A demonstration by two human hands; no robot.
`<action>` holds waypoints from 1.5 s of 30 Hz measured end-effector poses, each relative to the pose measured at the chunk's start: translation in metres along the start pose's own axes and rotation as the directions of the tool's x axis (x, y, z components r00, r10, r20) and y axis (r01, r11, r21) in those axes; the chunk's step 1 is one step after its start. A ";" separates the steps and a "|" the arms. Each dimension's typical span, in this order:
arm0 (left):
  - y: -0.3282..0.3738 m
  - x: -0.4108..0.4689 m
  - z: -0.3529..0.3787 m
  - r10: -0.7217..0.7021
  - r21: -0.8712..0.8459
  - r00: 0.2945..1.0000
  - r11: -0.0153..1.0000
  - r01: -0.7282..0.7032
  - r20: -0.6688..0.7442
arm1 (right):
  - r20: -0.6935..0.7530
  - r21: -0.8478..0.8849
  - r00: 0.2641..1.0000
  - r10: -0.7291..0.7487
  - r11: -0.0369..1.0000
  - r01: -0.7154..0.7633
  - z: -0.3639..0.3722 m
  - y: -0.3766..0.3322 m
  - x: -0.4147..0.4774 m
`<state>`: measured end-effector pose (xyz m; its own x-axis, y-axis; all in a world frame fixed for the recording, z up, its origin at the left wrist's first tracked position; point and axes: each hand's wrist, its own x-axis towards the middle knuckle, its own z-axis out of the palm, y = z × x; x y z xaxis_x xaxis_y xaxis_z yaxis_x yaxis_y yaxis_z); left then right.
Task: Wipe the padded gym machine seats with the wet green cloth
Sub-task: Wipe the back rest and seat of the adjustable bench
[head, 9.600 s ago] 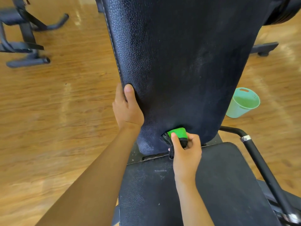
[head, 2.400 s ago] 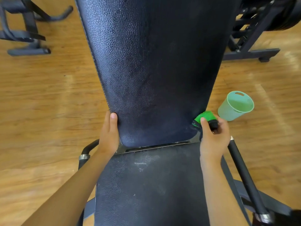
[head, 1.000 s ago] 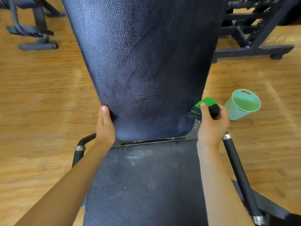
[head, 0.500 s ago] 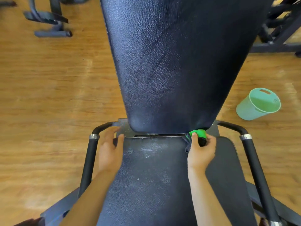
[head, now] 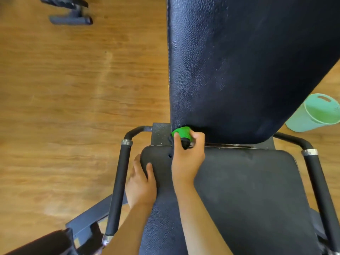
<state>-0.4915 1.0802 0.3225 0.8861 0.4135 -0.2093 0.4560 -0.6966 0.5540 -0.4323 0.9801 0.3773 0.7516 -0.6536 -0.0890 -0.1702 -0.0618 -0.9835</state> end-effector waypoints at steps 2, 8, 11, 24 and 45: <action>0.003 0.000 -0.001 -0.016 0.033 1.000 0.999 0.017 -0.007 | -0.010 -0.007 1.000 -0.007 1.000 0.007 0.011 0.001 -0.005; 0.005 0.001 -0.002 -0.010 0.062 1.000 0.998 0.009 0.013 | -0.014 0.021 0.997 -0.072 0.997 0.072 0.004 -0.025 0.004; 0.005 0.003 -0.002 -0.020 0.071 0.999 0.997 0.018 0.027 | 0.017 -0.010 0.980 -0.198 0.980 0.198 0.005 -0.040 0.020; 0.005 0.004 -0.002 -0.018 0.104 0.999 0.995 0.013 0.046 | 0.190 -0.623 0.981 -0.035 0.768 0.148 -0.112 0.005 0.060; 0.003 0.006 0.000 -0.007 0.107 0.998 0.994 0.000 0.064 | 0.060 -0.828 0.998 0.019 0.560 0.039 -0.123 0.021 0.078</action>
<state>-0.4851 1.0806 0.3232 0.8863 0.3801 -0.2647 0.4626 -0.7550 0.4648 -0.4553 0.8349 0.3695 0.7849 -0.6085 -0.1173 -0.5937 -0.6842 -0.4236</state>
